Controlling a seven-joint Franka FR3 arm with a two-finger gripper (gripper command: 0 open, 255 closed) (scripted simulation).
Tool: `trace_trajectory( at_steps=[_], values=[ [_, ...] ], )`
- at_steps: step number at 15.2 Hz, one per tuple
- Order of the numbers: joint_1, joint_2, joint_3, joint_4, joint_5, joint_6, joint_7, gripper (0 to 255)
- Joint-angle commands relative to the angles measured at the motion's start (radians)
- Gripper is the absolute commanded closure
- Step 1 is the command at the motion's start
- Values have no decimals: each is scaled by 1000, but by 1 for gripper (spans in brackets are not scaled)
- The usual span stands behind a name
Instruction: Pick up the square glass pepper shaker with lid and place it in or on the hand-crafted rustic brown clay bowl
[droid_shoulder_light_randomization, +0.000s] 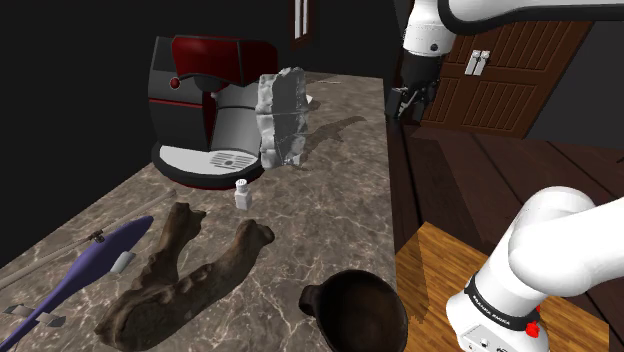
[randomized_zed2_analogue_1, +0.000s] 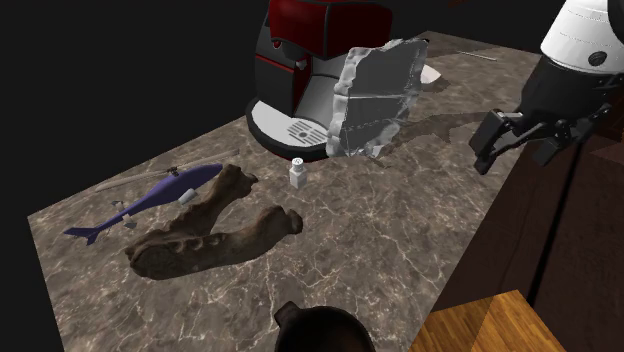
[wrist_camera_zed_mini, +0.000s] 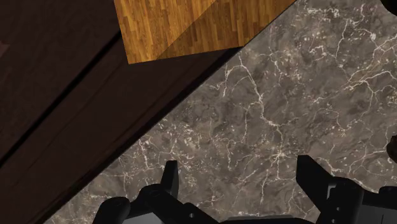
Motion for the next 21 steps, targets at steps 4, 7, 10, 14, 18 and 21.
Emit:
trace_trajectory(
  at_steps=[4,7,10,14,18,21],
  values=[
    [12,84,41,13,30,55,62,0],
    [23,176,80,38,55,107,121,0],
    [32,274,116,75,74,155,179,0],
    [42,414,161,142,87,210,255,0],
    [53,561,200,229,87,253,331,0],
    [64,675,223,307,78,275,387,0]
  ],
)
